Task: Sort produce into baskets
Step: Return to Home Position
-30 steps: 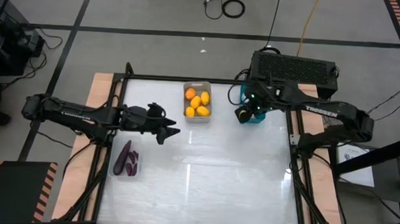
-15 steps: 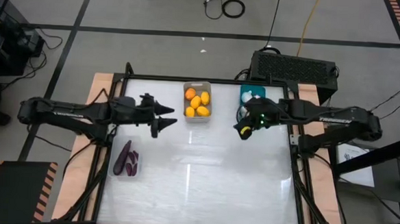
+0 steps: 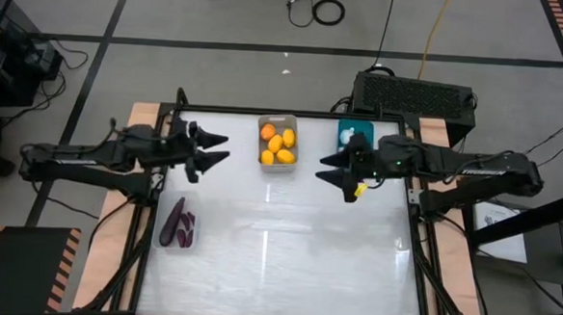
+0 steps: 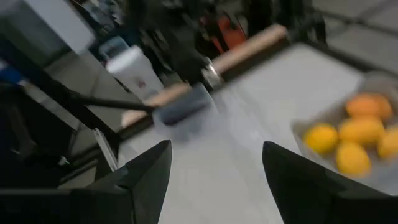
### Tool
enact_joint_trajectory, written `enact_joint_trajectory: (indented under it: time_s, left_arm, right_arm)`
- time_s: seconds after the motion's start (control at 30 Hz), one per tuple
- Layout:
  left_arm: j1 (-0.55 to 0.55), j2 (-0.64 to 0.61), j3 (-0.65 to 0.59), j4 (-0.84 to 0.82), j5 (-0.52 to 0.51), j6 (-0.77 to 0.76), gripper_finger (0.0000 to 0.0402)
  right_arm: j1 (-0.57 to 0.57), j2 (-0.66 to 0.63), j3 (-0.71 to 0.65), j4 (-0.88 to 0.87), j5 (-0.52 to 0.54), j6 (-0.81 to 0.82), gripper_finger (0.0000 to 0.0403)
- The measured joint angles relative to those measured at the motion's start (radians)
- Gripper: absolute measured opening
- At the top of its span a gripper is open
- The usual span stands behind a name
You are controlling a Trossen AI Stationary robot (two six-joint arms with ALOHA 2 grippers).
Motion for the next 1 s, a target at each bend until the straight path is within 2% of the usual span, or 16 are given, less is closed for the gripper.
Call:
enact_joint_trajectory:
  time_s: [0.17, 0.37, 0.57, 0.77, 0.9, 1.0]
  left_arm:
    - [-0.002, -0.079, 0.001, -0.006, 0.000, -0.006, 0.0287]
    - [-0.002, -0.189, 0.000, -0.114, 0.000, -0.082, 0.0287]
    - [-0.002, -0.282, 0.000, -0.233, -0.031, -0.107, 0.0287]
    - [-0.002, -0.325, 0.000, -0.351, -0.049, -0.107, 0.0287]
    - [-0.002, -0.337, -0.003, -0.417, -0.075, -0.107, 0.0287]
    - [-0.002, -0.346, -0.037, -0.410, -0.126, -0.106, 0.0287]
  right_arm:
    - [0.000, -0.039, 0.000, 0.050, 0.000, -0.101, 0.0244]
    - [-0.001, -0.103, 0.000, 0.031, 0.001, -0.205, 0.0244]
    - [-0.001, -0.174, 0.000, -0.078, 0.010, -0.265, 0.0244]
    - [-0.001, -0.226, -0.005, -0.164, 0.074, -0.274, 0.0244]
    - [-0.001, -0.285, -0.099, -0.113, 0.085, -0.275, 0.0244]
    - [-0.001, -0.350, -0.238, -0.005, 0.085, -0.261, 0.0244]
